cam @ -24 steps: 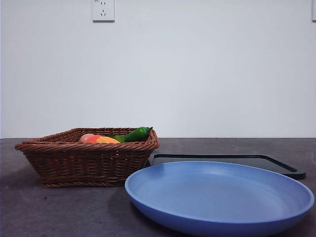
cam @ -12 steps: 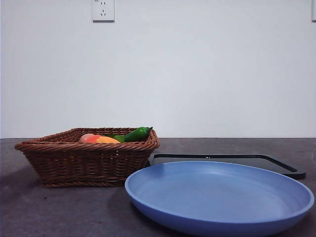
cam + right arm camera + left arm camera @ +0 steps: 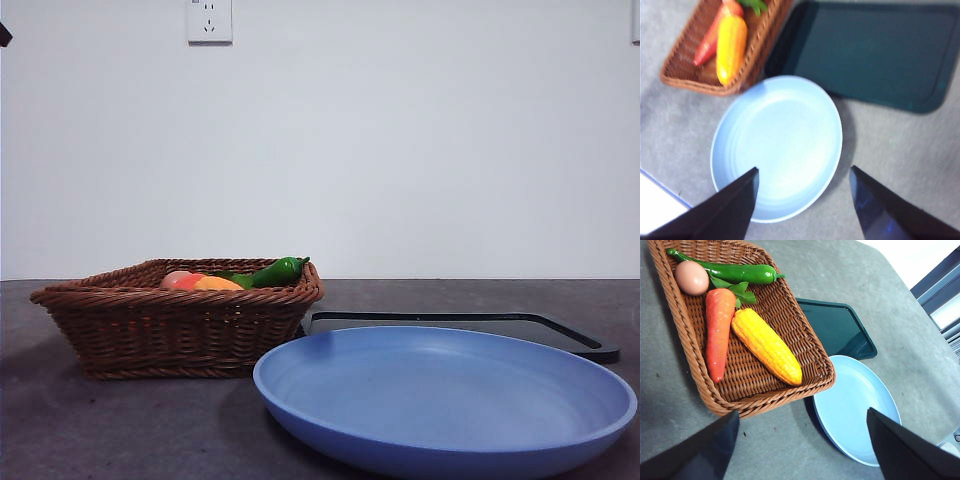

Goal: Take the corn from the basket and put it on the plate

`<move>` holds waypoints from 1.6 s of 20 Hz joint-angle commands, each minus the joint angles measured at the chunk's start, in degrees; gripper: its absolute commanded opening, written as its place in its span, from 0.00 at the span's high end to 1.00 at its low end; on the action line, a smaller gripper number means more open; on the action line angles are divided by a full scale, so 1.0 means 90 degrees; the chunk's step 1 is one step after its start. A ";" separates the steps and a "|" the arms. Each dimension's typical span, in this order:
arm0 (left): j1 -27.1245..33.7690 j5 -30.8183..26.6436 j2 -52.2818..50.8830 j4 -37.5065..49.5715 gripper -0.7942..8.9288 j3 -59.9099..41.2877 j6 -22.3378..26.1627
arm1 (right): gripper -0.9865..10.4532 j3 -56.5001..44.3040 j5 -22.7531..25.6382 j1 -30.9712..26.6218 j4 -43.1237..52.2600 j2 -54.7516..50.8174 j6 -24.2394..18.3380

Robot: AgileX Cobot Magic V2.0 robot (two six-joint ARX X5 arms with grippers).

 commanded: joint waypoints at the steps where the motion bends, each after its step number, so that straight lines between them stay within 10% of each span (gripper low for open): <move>1: -0.0010 0.0024 0.0034 0.0058 0.49 0.0117 0.0075 | 0.65 0.0117 -0.0039 0.0141 0.0185 0.0493 0.0070; 16: -0.0010 0.0024 0.0034 0.0058 0.49 0.0117 0.0034 | 0.69 0.0126 0.0413 0.1025 0.1899 0.4124 0.0012; 32: -0.0012 0.0022 0.0248 0.0073 0.49 0.0151 -0.0068 | 0.91 0.0129 0.0675 0.1185 0.2120 0.4920 0.0070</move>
